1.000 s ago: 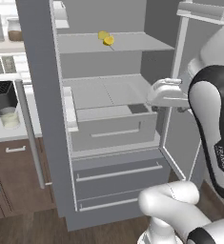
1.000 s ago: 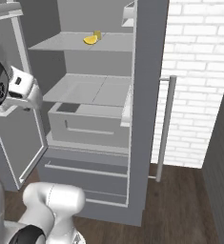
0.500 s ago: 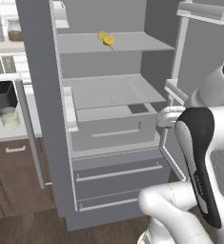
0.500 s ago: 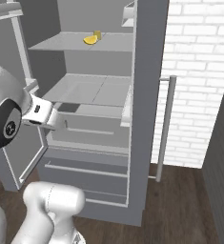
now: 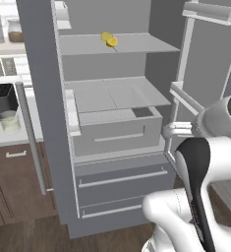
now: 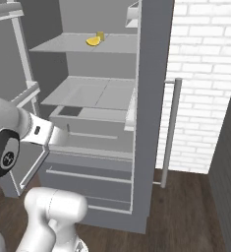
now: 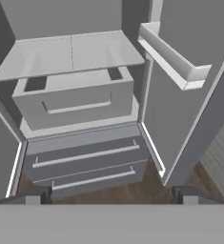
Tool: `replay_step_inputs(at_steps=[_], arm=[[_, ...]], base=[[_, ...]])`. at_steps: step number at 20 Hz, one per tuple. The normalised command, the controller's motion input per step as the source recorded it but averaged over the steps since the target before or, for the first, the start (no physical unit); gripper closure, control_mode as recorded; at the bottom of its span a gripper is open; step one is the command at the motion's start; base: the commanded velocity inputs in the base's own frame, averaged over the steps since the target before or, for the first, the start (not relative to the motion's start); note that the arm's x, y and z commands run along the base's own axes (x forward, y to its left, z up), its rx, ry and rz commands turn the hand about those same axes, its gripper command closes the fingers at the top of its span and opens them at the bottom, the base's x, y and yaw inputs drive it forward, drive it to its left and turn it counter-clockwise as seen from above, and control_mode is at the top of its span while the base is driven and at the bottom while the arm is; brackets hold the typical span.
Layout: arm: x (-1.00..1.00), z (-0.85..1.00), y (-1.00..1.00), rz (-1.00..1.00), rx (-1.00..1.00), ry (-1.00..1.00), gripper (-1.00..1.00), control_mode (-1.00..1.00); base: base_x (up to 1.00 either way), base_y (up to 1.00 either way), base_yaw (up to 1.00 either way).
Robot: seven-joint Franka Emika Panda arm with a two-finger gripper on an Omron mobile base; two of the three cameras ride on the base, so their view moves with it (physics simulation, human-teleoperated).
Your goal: Grab a lemon wedge from the fridge and one ice cube from the ice bowl, and put them in the glass of lemonade.
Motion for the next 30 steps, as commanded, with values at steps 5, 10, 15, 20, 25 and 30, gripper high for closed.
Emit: replay_step_inputs(at_steps=[5, 10, 15, 20, 25, 30], arm=[[0.14, 0.26, 0.0, -0.02, 0.07, -0.05, -1.0, -1.0], [0.0, 0.4, 0.0, 0.0, 0.1, -0.09, -1.0, -1.0], [0.0, 0.26, 0.0, 0.0, 0.07, -0.07, -1.0, -1.0], [-0.05, 0.03, 0.15, 0.0, 0.01, -0.13, -1.0, -1.0], [0.0, 0.0, 0.0, 0.0, 0.0, 0.0, -1.0, 1.0], [0.0, 0.0, 0.0, 0.0, 0.0, 0.0, -1.0, 1.0]], base=[[0.0, 0.0, 0.0], [0.0, 0.0, 0.0], [0.0, 0.0, 0.0], [0.0, 0.0, 0.0], [0.0, 0.19, 0.0], [0.51, 0.2, 0.0]])
